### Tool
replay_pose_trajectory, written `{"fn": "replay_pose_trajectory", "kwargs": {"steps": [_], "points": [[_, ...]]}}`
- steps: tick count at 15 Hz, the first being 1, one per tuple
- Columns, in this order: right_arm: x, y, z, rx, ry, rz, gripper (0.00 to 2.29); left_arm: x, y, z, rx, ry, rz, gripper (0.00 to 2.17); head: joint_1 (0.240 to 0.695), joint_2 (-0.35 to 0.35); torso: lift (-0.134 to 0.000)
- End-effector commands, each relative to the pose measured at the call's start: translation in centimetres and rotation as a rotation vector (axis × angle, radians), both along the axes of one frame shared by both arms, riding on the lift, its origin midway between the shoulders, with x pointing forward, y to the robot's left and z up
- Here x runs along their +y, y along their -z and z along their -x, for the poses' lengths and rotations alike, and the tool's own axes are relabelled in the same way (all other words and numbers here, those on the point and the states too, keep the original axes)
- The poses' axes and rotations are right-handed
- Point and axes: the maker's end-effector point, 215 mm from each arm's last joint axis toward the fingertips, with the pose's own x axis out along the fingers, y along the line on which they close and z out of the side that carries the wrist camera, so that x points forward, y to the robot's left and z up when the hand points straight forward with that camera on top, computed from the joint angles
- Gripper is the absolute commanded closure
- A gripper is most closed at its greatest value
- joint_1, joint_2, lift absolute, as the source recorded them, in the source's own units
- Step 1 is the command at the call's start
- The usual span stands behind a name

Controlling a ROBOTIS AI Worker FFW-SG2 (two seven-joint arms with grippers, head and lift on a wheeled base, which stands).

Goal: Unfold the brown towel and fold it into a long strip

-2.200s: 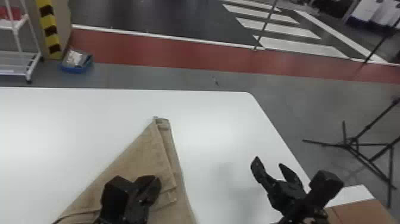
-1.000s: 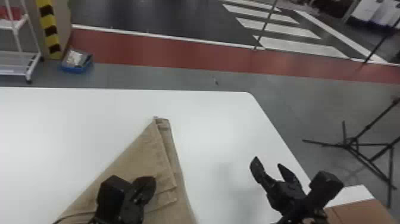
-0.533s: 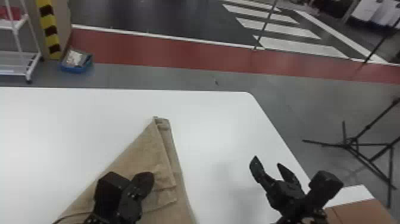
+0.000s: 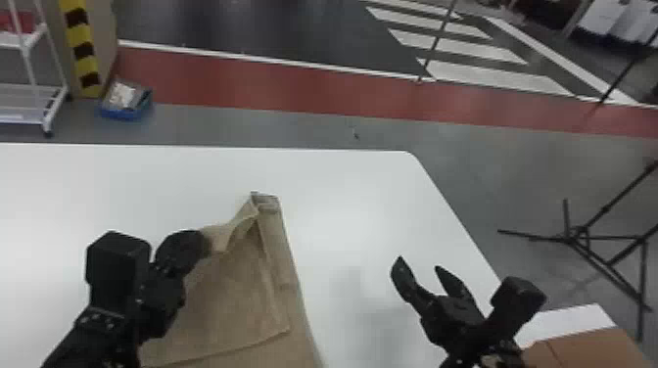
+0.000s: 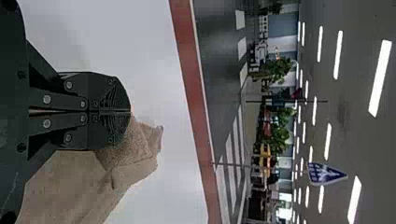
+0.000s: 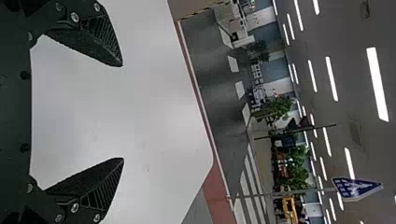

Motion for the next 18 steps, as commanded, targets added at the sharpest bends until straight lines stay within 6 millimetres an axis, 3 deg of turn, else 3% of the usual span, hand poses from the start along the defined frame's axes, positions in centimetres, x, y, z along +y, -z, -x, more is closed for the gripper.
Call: {"fn": "replay_pose_trajectory", "kwargs": {"steps": [1,2,3,7,8,12,18], "points": [[3.1,0.6,0.0,0.024,-0.072,-0.021,0.19,1.3,2.3,-0.2,0.03,-0.021,-0.042,0.33,0.695,-0.35,-0.123],[5.0,0.7,0.0,0.025,-0.119,-0.025,0.19,1.7,3.0,-0.2,0.034,-0.03,-0.067,0.12,0.695,-0.328,-0.123],[7.0,0.9,0.1,0.026,-0.172,-0.024,0.19,2.3,3.4,-0.4,0.036,-0.053,-0.08,0.06,0.695,-0.308,-0.123],[12.9,0.4,0.6,-0.006,-0.356,-0.018,0.19,5.2,3.8,-0.7,0.023,-0.124,-0.144,0.07,0.695,-0.209,-0.123],[13.6,0.3,0.7,-0.01,-0.379,-0.011,0.23,6.2,3.9,-0.8,0.024,-0.143,-0.148,0.07,0.695,-0.163,-0.123],[15.4,1.7,1.6,0.017,-0.458,0.028,0.5,9.8,3.5,-1.0,0.002,-0.215,-0.154,0.07,0.695,-0.088,-0.123],[19.5,4.0,3.9,0.063,-0.643,0.075,0.5,10.2,2.0,-1.0,-0.049,-0.226,-0.122,0.07,0.695,-0.005,-0.123]]}}
